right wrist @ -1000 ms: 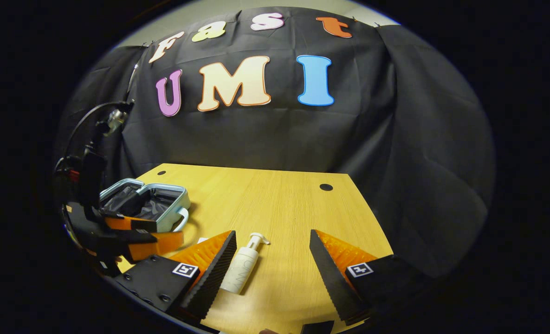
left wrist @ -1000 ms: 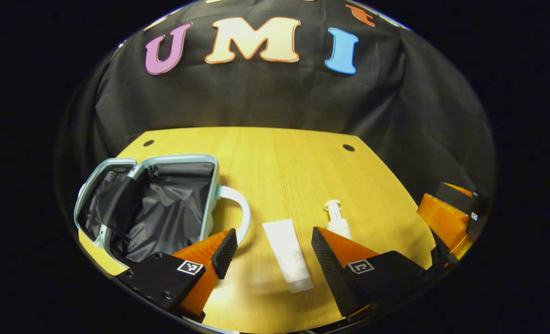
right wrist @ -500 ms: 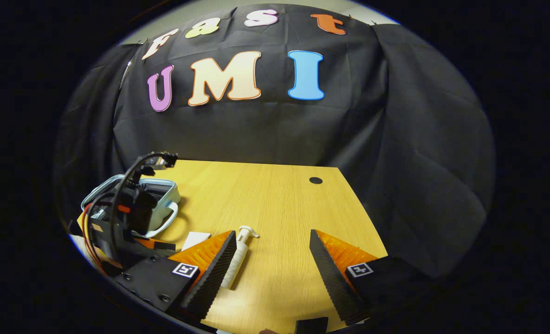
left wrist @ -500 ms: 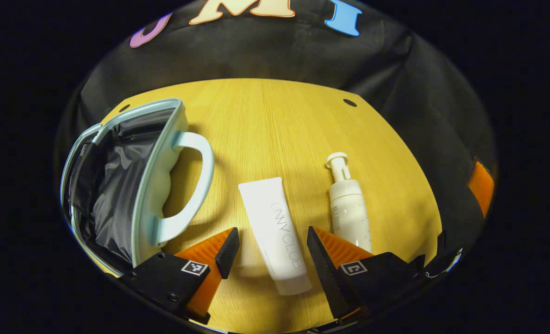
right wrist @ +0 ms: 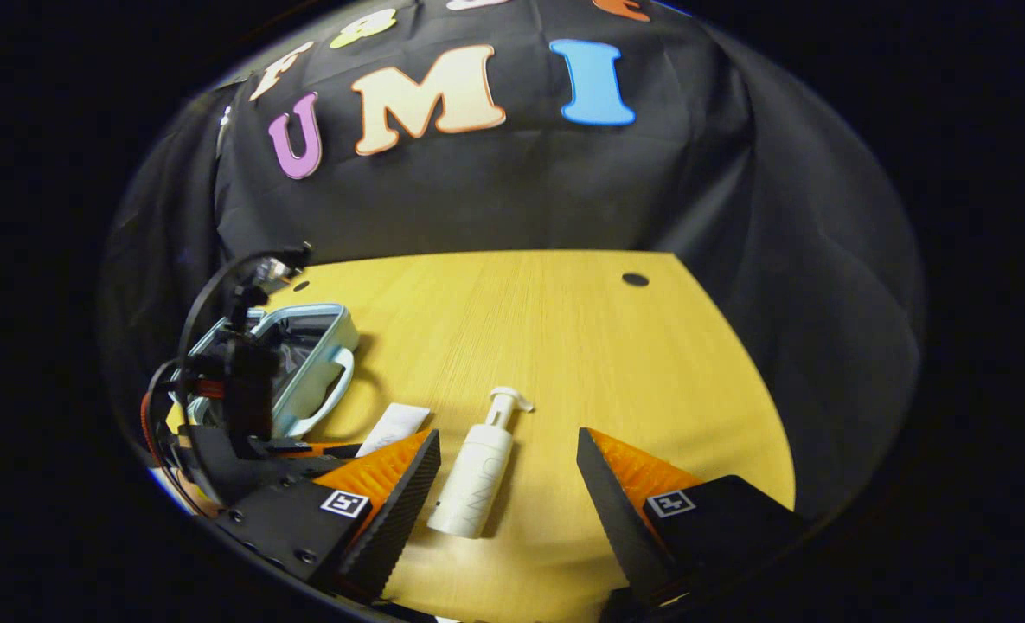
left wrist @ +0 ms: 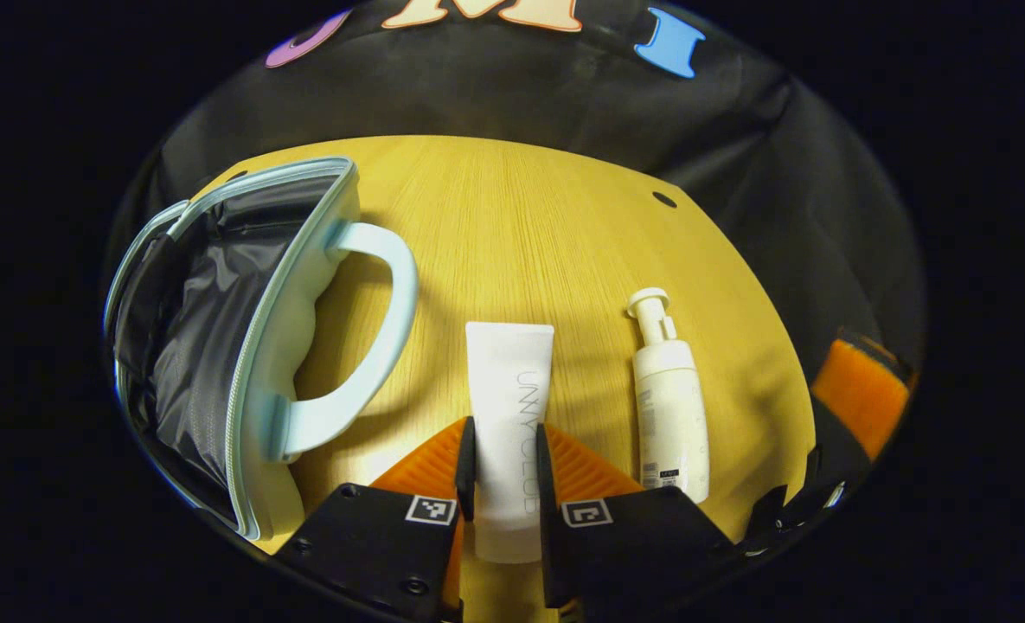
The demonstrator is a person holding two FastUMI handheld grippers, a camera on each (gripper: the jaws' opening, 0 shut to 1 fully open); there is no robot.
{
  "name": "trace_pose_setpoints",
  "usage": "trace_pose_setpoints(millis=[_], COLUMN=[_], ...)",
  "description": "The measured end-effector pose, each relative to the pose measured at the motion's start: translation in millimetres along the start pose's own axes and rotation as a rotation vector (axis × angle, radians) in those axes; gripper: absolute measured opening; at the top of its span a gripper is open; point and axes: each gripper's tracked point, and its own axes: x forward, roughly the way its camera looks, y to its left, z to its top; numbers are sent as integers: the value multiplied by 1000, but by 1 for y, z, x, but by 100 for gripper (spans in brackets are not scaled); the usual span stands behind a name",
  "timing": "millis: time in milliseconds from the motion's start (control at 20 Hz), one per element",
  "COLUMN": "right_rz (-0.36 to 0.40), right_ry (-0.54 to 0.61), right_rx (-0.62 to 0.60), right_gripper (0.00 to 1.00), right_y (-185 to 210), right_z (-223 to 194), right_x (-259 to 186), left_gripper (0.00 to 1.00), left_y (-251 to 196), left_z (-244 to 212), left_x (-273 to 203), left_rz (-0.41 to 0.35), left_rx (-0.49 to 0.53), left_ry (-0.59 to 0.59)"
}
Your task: First open the suitcase, pack the skin care products into it, and then close the suitcase.
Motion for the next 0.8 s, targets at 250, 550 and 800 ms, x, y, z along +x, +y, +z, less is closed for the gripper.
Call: trace_pose_setpoints(millis=[250, 550, 800], right_rz=[-8, 5, -2], right_ry=[175, 380, 390], right_rx=[29, 22, 10], right_gripper=[99, 96, 55], right_y=[10, 28, 22], right_z=[-38, -88, -88], right_x=[42, 63, 60], left_gripper=[30, 30, 25], left_y=[0, 0, -3], left_z=[0, 0, 7], left_x=[-1, -2, -2], left_rz=[-10, -36, -52], left_rx=[36, 52, 77], left_ry=[-12, -9, -24])
